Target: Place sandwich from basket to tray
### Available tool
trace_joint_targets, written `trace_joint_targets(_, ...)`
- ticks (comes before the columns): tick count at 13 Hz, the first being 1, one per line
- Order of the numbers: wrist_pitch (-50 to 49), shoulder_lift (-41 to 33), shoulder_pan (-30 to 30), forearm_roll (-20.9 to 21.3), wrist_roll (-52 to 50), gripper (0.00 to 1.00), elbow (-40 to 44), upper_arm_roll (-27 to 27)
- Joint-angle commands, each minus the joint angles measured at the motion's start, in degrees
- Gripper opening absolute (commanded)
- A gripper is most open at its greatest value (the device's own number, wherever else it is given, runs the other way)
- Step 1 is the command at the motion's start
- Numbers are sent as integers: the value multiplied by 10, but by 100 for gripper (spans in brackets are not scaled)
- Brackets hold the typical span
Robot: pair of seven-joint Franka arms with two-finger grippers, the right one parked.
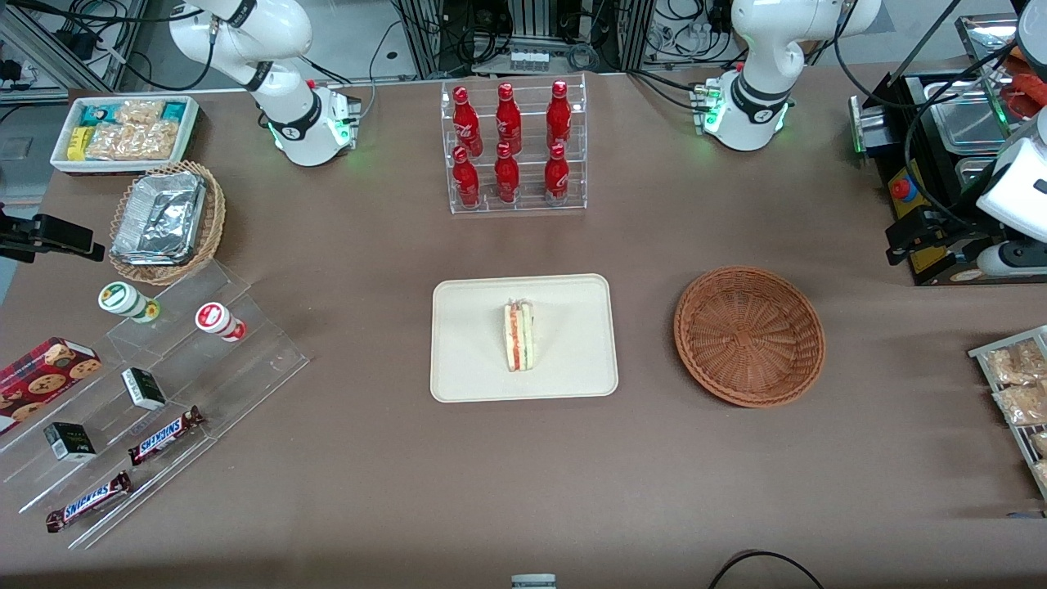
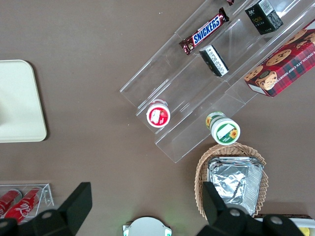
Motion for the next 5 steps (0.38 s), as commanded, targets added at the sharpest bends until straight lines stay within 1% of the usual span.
trace_joint_targets(1, -22, 1, 8, 5, 46, 100, 23, -2)
trace_joint_targets(5, -40, 1, 1, 4, 18, 100, 31, -5)
